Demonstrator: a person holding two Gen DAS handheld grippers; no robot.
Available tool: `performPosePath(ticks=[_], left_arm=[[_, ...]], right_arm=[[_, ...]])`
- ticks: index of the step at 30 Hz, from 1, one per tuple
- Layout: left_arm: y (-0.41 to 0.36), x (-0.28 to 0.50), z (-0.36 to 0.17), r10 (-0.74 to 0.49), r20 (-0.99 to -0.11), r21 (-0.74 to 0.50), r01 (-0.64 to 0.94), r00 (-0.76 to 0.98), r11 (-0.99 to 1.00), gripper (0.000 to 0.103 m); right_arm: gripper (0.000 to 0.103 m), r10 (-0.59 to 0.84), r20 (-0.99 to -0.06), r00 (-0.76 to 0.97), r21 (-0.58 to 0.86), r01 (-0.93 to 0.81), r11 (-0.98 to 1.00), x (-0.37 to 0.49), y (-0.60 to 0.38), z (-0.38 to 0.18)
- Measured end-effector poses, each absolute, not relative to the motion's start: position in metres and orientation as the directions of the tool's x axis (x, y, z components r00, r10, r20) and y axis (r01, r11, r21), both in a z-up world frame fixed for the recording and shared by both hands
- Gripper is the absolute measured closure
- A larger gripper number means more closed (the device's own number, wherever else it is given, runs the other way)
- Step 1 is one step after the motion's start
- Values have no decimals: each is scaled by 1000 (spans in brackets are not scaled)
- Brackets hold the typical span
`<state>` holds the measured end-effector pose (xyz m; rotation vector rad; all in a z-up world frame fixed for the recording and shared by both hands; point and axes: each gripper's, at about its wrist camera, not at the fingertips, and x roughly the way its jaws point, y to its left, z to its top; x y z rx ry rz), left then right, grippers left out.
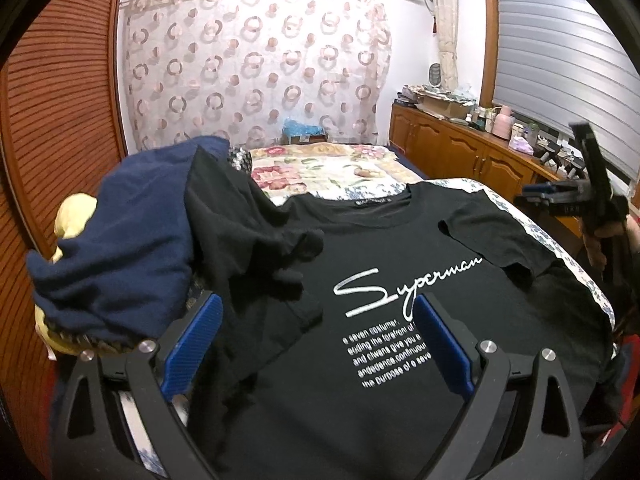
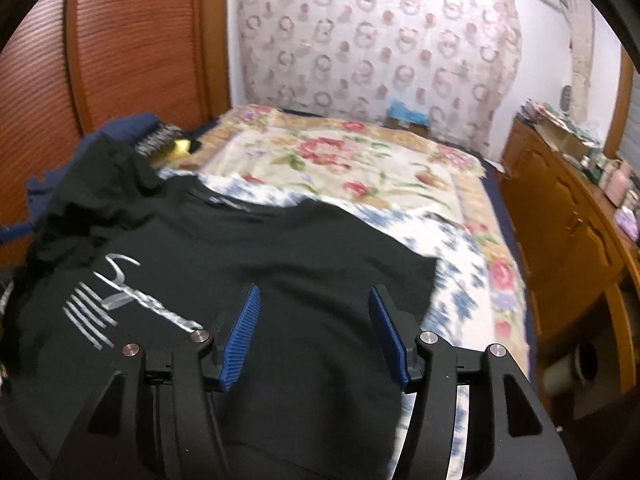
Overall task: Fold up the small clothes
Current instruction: 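Grasp the shirt edge with the left gripper while the right gripper grasps the hem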
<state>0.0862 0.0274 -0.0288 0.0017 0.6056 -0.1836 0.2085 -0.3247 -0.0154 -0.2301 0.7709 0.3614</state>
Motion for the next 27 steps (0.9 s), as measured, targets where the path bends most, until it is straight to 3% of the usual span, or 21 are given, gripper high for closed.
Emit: performPosePath(ticks=[4,11,19,22,27], left_arm=[[42,102,-14,-175,-565,-47,180,806,983,7],[65,144,5,-123,-598,12,163,792,987,35],[80,204,0,-57,-673,53,125,737,991,38],[79,220,-4,-47,-699,73,137,714,988,50],[79,243,-9,-1,-732,119,130,681,984,50]], right_arm=[[33,197,-746,636,-78,-377,923,216,-340,-37],[33,156,-781,604,-88,-354,931,232,-354,-71],[33,182,-792,583,-62,-373,926,250,-362,-81],[33,194,-791,581,-57,-386,921,257,-361,-77],[33,206,-794,571,-54,-405,913,276,-360,-74]])
